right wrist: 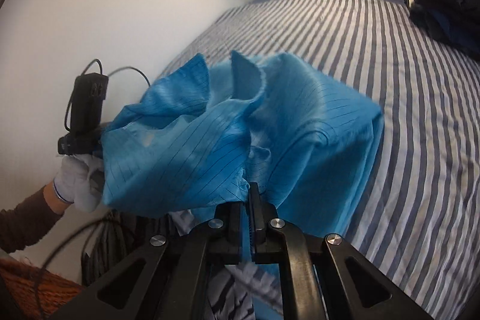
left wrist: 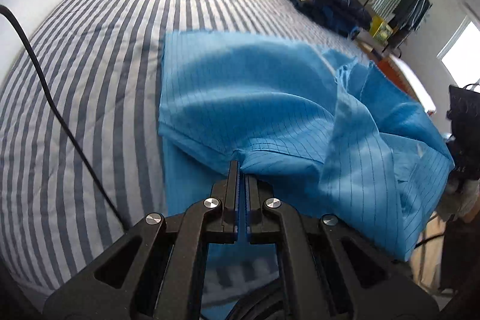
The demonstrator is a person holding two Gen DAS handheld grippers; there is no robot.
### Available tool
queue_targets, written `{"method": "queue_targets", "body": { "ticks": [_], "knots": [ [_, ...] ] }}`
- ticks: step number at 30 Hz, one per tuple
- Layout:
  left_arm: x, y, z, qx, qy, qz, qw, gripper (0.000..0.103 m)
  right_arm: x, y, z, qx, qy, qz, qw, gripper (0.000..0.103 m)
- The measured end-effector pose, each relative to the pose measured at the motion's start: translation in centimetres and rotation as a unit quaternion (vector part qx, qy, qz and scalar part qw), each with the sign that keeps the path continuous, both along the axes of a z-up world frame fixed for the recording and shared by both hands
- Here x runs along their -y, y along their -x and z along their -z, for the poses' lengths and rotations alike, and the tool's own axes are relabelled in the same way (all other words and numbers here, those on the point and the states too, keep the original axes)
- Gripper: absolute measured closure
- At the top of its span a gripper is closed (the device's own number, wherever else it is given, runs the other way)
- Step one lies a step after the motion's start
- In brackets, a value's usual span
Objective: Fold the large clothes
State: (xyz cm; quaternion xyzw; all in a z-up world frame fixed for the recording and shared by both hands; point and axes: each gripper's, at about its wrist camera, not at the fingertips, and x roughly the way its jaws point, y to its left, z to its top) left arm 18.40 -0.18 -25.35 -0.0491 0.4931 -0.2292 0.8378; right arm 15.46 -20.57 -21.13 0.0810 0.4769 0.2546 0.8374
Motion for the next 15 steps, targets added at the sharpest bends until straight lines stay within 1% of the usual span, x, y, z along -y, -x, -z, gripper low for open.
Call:
{"method": "queue_targets", "body": {
  "ticks": [3, 4, 5, 6, 7, 8, 9, 10, 11, 12, 13, 14, 15],
  "knots": [
    [-0.5, 0.9, 0.6, -0.009, -0.017, 0.004, 0.9998, 0.103, 0.1, 1.1, 1.4, -0.017, 0.022, 0.002, 1.0, 0.102],
    [-0.9, 1.3, 0.5, -0.008, -0.016, 0.005, 0.9998, 0.103, 0.2, 1.5, 1.7, -0.02, 0.032, -0.001, 0.999, 0.1],
    [-1.3, 1.7, 0.3, -0.006, -0.017, 0.004, 0.9998, 0.103, 0.4, 1.8, 1.8, -0.02, 0.043, 0.001, 0.999, 0.095],
    [-1.9, 2.0, 0.1, -0.004, -0.017, 0.0, 0.9998, 0.103, 0.7, 2.2, 1.8, -0.02, 0.053, 0.006, 0.998, 0.094],
    [-2.7, 2.3, -0.2, -0.006, -0.014, -0.005, 0.9999, 0.103, 1.2, 2.6, 1.8, -0.024, 0.054, 0.01, 0.998, 0.09],
    [-3.3, 2.4, -0.4, -0.006, -0.007, -0.011, 0.9999, 0.102, 1.8, 2.8, 1.7, -0.027, 0.046, 0.016, 0.998, 0.077],
    [-4.0, 2.3, -0.7, -0.008, 0.003, -0.018, 0.9998, 0.096, 2.5, 3.2, 1.6, -0.03, 0.035, 0.023, 0.999, 0.074],
    [-4.8, 2.0, -1.0, -0.011, 0.014, -0.027, 0.9995, 0.088, 3.5, 3.6, 1.2, -0.028, 0.019, 0.033, 0.999, 0.074],
    [-5.3, 1.7, -1.2, -0.012, 0.024, -0.035, 0.999, 0.068, 4.3, 4.0, 0.8, -0.024, 0.002, 0.039, 0.999, 0.073],
    [-6.1, 1.1, -1.5, -0.012, 0.042, -0.05, 0.9978, 0.051, 5.2, 4.3, 0.4, -0.019, -0.018, 0.046, 0.999, 0.068],
    [-6.7, 0.5, -1.7, -0.015, 0.058, -0.063, 0.9962, 0.048, 6.0, 4.5, 0.0, -0.013, -0.038, 0.054, 0.998, 0.064],
    [-7.1, -0.1, -1.7, -0.021, 0.074, -0.072, 0.9945, 0.048, 7.1, 4.4, -0.5, -0.008, -0.061, 0.067, 0.996, 0.055],
    [-7.6, -1.0, -1.6, -0.034, 0.099, -0.081, 0.9912, 0.047, 7.5, 4.4, -0.7, -0.007, -0.077, 0.077, 0.994, 0.048]
  ]
}}
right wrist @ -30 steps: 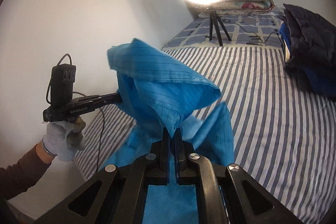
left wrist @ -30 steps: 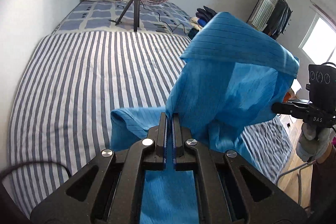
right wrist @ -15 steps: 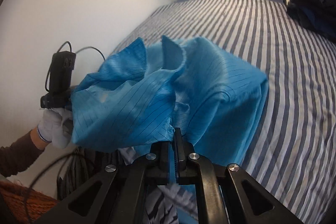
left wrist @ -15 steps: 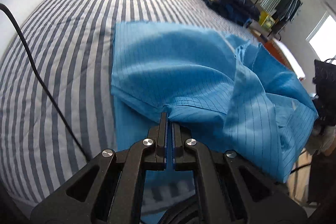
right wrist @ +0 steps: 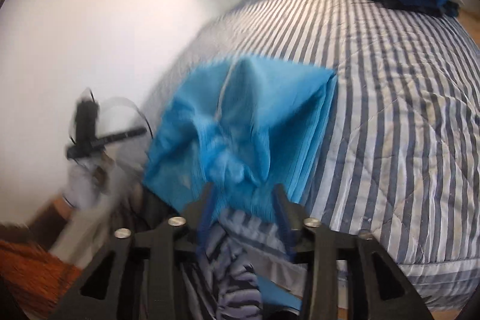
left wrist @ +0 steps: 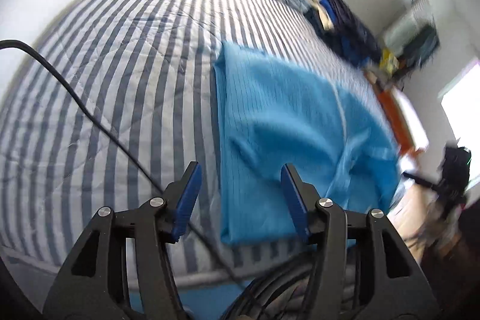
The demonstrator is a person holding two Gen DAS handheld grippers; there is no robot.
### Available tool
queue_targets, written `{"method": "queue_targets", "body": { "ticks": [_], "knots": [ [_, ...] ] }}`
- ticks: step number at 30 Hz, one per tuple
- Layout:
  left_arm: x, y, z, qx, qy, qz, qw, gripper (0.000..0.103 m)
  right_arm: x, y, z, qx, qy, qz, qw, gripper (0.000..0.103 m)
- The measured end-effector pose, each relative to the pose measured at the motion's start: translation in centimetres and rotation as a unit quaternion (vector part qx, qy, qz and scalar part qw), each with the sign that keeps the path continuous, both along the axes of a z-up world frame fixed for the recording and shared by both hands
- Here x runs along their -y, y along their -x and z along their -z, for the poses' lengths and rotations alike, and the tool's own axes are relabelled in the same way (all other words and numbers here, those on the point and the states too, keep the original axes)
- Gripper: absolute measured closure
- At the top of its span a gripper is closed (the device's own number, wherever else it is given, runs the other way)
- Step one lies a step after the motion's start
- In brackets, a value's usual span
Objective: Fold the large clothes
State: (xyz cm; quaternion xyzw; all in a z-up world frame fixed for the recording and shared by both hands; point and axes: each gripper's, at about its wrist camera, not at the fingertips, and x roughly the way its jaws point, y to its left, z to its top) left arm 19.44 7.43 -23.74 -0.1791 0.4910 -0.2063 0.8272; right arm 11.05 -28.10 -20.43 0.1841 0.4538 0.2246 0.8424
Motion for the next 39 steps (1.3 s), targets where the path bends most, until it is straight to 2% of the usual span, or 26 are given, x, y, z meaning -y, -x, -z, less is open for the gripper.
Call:
{"method": "queue_targets", "body": {
  "ticks": [4, 9, 13, 17, 19, 20, 21, 23, 24, 30, 34, 37, 39],
  "knots": [
    [-1.1, -3.6, 1.4, -0.052, 0.07, -0.026, 0.9959, 0.046, 2.6, -2.2, 0.2, -0.004, -0.058, 0.044, 0.997, 0.044],
    [-1.9, -6.6, 3.4, -0.087, 0.084, -0.048, 0.9915, 0.046, 4.3, -6.6, 3.0, -0.044, -0.088, 0.1, 0.99, 0.044],
    [-2.2, -7.0, 4.9, -0.109, 0.108, -0.038, 0.9875, 0.046, 5.4, -9.0, 6.0, -0.086, -0.105, 0.136, 0.981, 0.044],
    [-1.6, -6.8, 6.1, -0.115, 0.125, -0.033, 0.9848, 0.046, 5.7, -10.5, 8.1, -0.108, -0.152, 0.145, 0.972, 0.044],
    [-1.4, -7.0, 6.4, -0.111, 0.135, -0.034, 0.9841, 0.051, 5.5, -11.2, 8.8, -0.111, -0.169, 0.143, 0.969, 0.047],
    [-1.3, -7.1, 6.5, -0.11, 0.136, -0.031, 0.9842, 0.067, 5.2, -11.3, 9.2, -0.112, -0.177, 0.14, 0.968, 0.054],
    [-1.2, -7.0, 6.6, -0.109, 0.132, -0.026, 0.9849, 0.079, 4.9, -11.8, 9.4, -0.113, -0.187, 0.135, 0.967, 0.072],
    [-0.3, -7.6, 6.4, -0.098, 0.109, -0.02, 0.989, 0.086, 3.9, -13.1, 9.5, -0.114, -0.181, 0.129, 0.968, 0.084],
    [0.2, -8.0, 6.2, -0.093, 0.097, -0.017, 0.9908, 0.088, 3.6, -13.5, 9.3, -0.107, -0.167, 0.127, 0.972, 0.094],
    [1.8, -11.3, 5.6, -0.081, 0.085, -0.025, 0.9928, 0.091, 3.9, -16.4, 7.5, -0.073, -0.115, 0.136, 0.981, 0.101],
    [3.3, -14.2, 5.0, -0.074, 0.066, -0.023, 0.9948, 0.091, 4.9, -19.3, 5.9, -0.054, -0.091, 0.156, 0.982, 0.101],
    [3.6, -14.9, 4.5, -0.084, 0.067, -0.025, 0.9939, 0.09, 5.4, -20.4, 5.0, -0.064, -0.049, 0.163, 0.983, 0.092],
    [2.9, -14.4, 4.0, -0.079, 0.074, -0.027, 0.9938, 0.09, 6.3, -20.1, 4.0, -0.058, -0.042, 0.167, 0.983, 0.068]
  ]
}}
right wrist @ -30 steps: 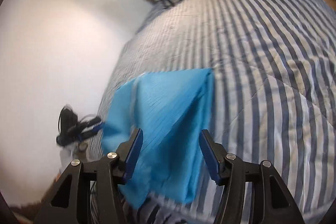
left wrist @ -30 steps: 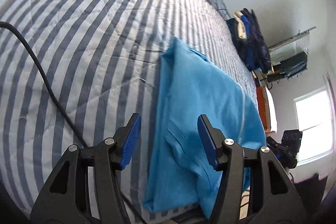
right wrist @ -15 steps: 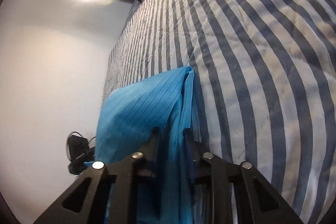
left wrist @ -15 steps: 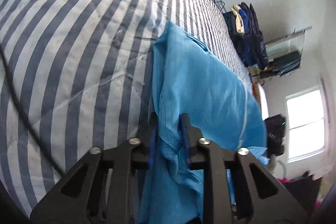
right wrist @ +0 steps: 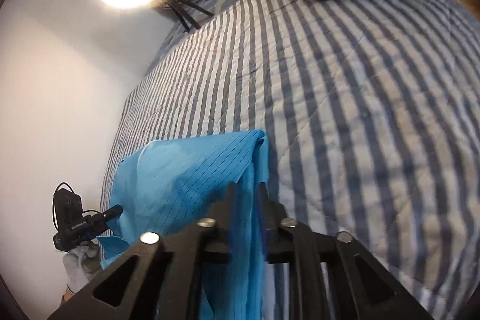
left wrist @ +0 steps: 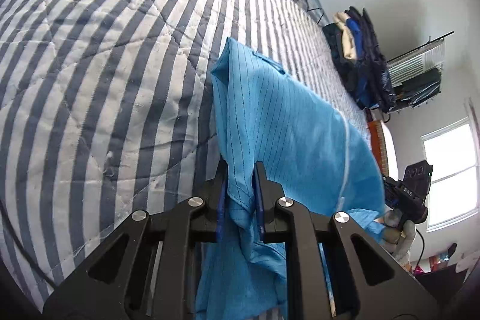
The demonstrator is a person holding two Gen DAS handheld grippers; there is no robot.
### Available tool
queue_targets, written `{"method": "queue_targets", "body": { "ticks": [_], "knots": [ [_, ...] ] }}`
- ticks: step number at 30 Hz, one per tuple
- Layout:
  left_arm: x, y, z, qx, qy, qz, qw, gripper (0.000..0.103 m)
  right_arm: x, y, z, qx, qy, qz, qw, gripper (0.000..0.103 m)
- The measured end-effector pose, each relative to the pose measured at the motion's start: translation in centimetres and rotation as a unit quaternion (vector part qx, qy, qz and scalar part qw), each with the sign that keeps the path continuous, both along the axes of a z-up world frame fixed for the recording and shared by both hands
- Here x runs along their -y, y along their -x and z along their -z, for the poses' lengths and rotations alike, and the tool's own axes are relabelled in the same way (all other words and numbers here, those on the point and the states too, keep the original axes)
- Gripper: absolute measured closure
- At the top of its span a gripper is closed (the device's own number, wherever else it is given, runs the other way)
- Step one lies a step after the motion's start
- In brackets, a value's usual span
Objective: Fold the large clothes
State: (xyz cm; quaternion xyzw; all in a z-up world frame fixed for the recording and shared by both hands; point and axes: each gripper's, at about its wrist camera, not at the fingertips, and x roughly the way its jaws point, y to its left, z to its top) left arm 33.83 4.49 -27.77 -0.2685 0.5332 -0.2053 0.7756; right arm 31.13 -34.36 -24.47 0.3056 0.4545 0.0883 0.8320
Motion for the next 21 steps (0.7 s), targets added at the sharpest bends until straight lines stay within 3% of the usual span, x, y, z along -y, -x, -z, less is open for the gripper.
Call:
{"method": "queue_targets", "body": {
  "ticks": [4, 6, 10, 13, 14, 15, 16, 17, 18, 20, 21],
  "knots": [
    [-1.5, 1.7, -0.6, 0.0, 0.017, -0.006, 0.9998, 0.089, 1.7, 3.8, -1.8, 0.027, -0.037, 0.002, 0.999, 0.057],
    [-1.8, 2.4, -0.8, 0.0, 0.028, -0.006, 0.9996, 0.082, 1.9, 5.3, -2.0, 0.029, -0.062, -0.002, 0.998, 0.042],
    [-2.0, 2.7, -0.6, -0.008, 0.035, -0.014, 0.9993, 0.079, 1.4, 7.1, -1.1, 0.017, -0.112, -0.018, 0.993, 0.042],
    [-1.8, 2.7, -0.8, -0.003, 0.044, -0.013, 0.9989, 0.079, 0.3, 5.8, 0.7, 0.005, -0.151, -0.02, 0.988, 0.042],
    [-1.7, 2.8, -0.9, 0.001, 0.038, -0.012, 0.9992, 0.085, -0.2, 5.4, 1.2, 0.001, -0.162, -0.021, 0.987, 0.042],
    [-1.5, 3.0, -1.1, 0.006, 0.03, -0.009, 0.9995, 0.098, -0.3, 5.2, 1.6, -0.002, -0.171, -0.019, 0.985, 0.043],
    [-1.3, 3.1, -1.2, 0.006, 0.023, -0.008, 0.9997, 0.098, -0.6, 4.9, 2.0, -0.004, -0.183, -0.015, 0.983, 0.047],
    [-1.0, 3.1, -1.5, 0.007, 0.022, -0.009, 0.9997, 0.098, -1.0, 4.6, 2.3, -0.003, -0.192, -0.016, 0.981, 0.071],
    [-1.0, 3.4, -1.7, 0.01, 0.023, -0.007, 0.9997, 0.099, -1.4, 4.4, 2.4, -0.001, -0.202, -0.024, 0.979, 0.084],
    [-0.5, 3.7, -2.1, 0.017, 0.015, -0.003, 0.9997, 0.099, -2.3, 5.0, 1.1, 0.013, -0.164, -0.04, 0.986, 0.091],
    [-0.5, 3.9, -2.0, 0.018, -0.007, 0.0, 0.9998, 0.099, -2.8, 5.2, 0.2, 0.024, -0.136, -0.056, 0.989, 0.093]
  ]
}}
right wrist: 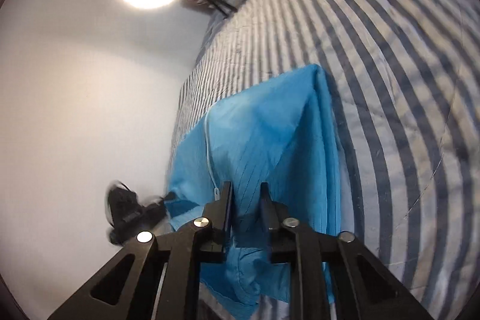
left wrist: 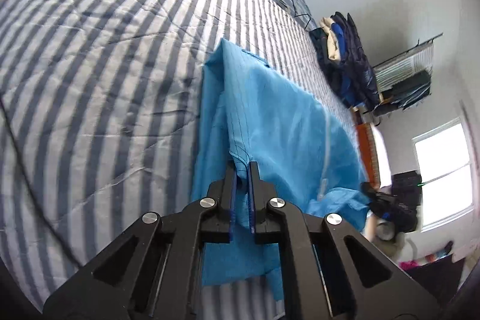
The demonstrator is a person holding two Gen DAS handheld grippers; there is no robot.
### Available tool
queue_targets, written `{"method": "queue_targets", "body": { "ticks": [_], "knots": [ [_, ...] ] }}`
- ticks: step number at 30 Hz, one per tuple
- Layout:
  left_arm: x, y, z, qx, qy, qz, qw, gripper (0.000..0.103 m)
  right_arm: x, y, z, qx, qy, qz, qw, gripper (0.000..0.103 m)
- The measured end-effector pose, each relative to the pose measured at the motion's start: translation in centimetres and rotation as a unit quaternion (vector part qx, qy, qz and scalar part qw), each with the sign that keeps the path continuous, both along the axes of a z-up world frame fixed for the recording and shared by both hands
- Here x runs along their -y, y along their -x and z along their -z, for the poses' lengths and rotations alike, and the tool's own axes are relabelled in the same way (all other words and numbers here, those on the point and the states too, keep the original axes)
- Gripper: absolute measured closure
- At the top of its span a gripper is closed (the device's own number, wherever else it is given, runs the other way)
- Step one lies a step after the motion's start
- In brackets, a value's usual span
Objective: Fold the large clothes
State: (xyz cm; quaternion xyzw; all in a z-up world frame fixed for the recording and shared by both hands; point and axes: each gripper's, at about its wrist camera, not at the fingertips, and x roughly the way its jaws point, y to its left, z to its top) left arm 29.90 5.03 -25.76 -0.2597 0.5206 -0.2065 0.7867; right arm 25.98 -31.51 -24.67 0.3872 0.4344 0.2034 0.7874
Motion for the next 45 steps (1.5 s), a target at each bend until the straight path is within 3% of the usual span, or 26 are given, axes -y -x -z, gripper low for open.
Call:
{"method": "queue_targets", "body": {
  "ticks": [2, 4, 5, 9, 10, 15, 19, 20, 21, 23, 24, 27, 29, 31, 32, 33, 35, 37, 41, 45],
  "knots": [
    [0.4, 0.1, 0.4, 0.004, -0.049, 0.011, 0.9987, 0.099, -1.0, 0.5, -1.1, 0.011, 0.061, -0.026, 0.998, 0.093],
    [0.4, 0.1, 0.6, -0.002, -0.053, 0.009, 0.9985, 0.096, -1.3, 0.7, -1.0, 0.002, 0.091, -0.046, 0.995, 0.082],
    [0.2, 0.1, 0.5, -0.003, -0.053, 0.004, 0.9986, 0.092, -1.2, 0.6, -0.9, 0.0, 0.091, -0.051, 0.995, 0.071],
    [-0.3, 1.1, -1.5, 0.04, -0.071, -0.02, 0.9964, 0.091, 1.6, 0.4, -0.5, 0.012, 0.01, -0.024, 1.0, 0.033],
    [-0.1, 1.4, -2.1, 0.05, -0.068, -0.016, 0.9963, 0.091, 2.5, 0.1, -0.3, 0.011, -0.009, -0.007, 1.0, 0.032],
    [3.5, 2.5, -3.3, 0.079, -0.075, 0.051, 0.9927, 0.091, 4.7, -3.3, 2.5, -0.013, -0.08, 0.024, 0.996, 0.034],
    [6.1, 1.9, -1.6, 0.061, -0.078, 0.084, 0.9915, 0.091, 4.4, -6.2, 4.7, -0.039, -0.095, 0.031, 0.994, 0.039],
    [6.6, 1.7, -1.1, 0.057, -0.081, 0.089, 0.9911, 0.09, 4.2, -6.6, 5.0, -0.041, -0.094, 0.031, 0.994, 0.048],
    [7.1, 1.5, -0.5, 0.05, -0.087, 0.096, 0.9903, 0.09, 4.0, -7.1, 5.2, -0.043, -0.089, 0.03, 0.995, 0.067],
    [7.6, 1.5, 0.7, 0.042, -0.103, 0.11, 0.9877, 0.091, 3.4, -7.9, 4.4, -0.039, -0.054, 0.02, 0.998, 0.083],
    [7.9, 1.6, 1.2, 0.038, -0.111, 0.117, 0.9862, 0.091, 3.0, -8.3, 3.2, -0.026, -0.009, 0.008, 1.0, 0.092],
    [8.4, 2.1, 2.7, 0.034, -0.114, 0.126, 0.9849, 0.09, 2.3, -9.0, -0.9, 0.015, 0.139, -0.01, 0.99, 0.099],
    [8.4, 2.1, 2.7, 0.037, -0.107, 0.122, 0.9861, 0.09, 2.7, -9.9, -1.8, 0.018, 0.186, -0.003, 0.982, 0.099],
    [8.0, 2.4, 2.6, 0.032, -0.101, 0.119, 0.9873, 0.09, 3.4, -10.5, -1.3, 0.0, 0.172, -0.007, 0.985, 0.098],
    [7.7, 2.6, 2.4, 0.032, -0.103, 0.12, 0.9869, 0.09, 3.5, -10.5, -1.3, -0.001, 0.167, -0.006, 0.986, 0.091],
    [7.5, 2.9, 2.0, 0.035, -0.105, 0.121, 0.9864, 0.09, 3.7, -10.0, -1.5, 0.0, 0.162, 0.005, 0.987, 0.076],
    [6.5, 3.4, 0.9, 0.045, -0.1, 0.118, 0.987, 0.09, 4.6, -7.9, -1.9, -0.002, 0.135, 0.024, 0.991, 0.068],
    [5.6, 3.9, -0.3, 0.056, -0.089, 0.108, 0.9887, 0.09, 4.5, -6.1, -2.5, 0.006, 0.118, 0.029, 0.993, 0.068],
    [4.8, 3.6, -2.0, 0.074, -0.089, 0.097, 0.9885, 0.09, 2.0, -3.1, -4.9, 0.054, 0.148, 0.018, 0.987, 0.069],
    [4.5, 1.8, -2.5, 0.085, -0.098, 0.075, 0.9887, 0.09, -2.8, -2.7, -6.2, 0.092, 0.219, -0.024, 0.971, 0.07]
  ]
}}
